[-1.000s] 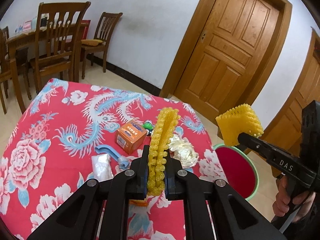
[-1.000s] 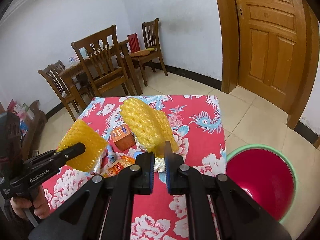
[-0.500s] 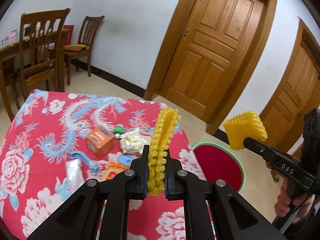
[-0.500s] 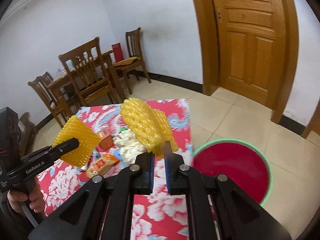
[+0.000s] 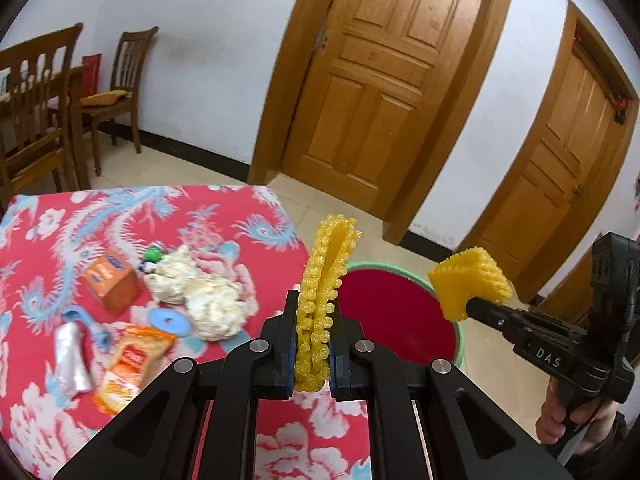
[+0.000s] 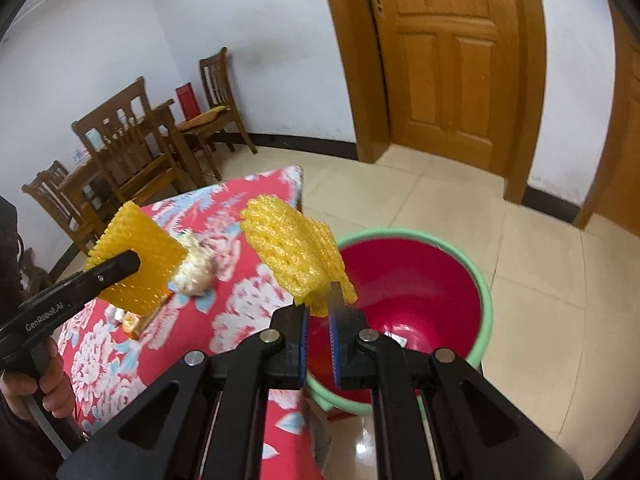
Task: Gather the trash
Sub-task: 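Carry both yellow foam nets over the red bucket with both tools, then open the right tool to drop its foam net while the left tool drops its strip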
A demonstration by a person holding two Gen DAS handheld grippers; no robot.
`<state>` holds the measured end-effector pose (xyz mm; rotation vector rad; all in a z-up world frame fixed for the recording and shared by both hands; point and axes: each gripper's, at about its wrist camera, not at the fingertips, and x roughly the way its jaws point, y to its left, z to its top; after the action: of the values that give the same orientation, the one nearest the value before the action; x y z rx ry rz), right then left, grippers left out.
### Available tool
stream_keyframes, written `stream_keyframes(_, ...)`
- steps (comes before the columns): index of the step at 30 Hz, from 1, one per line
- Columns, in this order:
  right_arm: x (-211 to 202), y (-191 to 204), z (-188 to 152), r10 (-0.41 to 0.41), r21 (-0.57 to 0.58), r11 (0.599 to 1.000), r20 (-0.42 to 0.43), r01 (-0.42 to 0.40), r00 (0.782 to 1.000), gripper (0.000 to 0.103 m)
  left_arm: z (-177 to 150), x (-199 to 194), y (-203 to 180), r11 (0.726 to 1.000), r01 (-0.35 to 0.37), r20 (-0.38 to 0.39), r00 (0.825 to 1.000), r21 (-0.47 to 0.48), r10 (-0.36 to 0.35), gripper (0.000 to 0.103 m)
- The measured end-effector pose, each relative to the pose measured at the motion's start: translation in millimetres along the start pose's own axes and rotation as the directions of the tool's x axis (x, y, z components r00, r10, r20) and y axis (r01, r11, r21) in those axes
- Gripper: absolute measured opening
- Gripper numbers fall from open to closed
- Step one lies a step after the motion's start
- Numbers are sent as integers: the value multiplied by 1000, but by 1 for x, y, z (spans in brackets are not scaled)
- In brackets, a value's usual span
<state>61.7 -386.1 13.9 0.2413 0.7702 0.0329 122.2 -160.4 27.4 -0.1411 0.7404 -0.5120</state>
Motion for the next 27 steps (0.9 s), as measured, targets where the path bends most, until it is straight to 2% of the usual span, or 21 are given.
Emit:
stream_keyframes(13, 43, -60, -26, -34, 105, 993, -128, 48, 991, 12, -11, 52, -42, 998, 44, -92, 995, 51, -39, 11)
stream_keyframes(27, 62, -83, -27, -27, 127, 991, -173, 49, 985, 15, -14, 89, -70, 993, 78, -141, 988, 88, -65, 11)
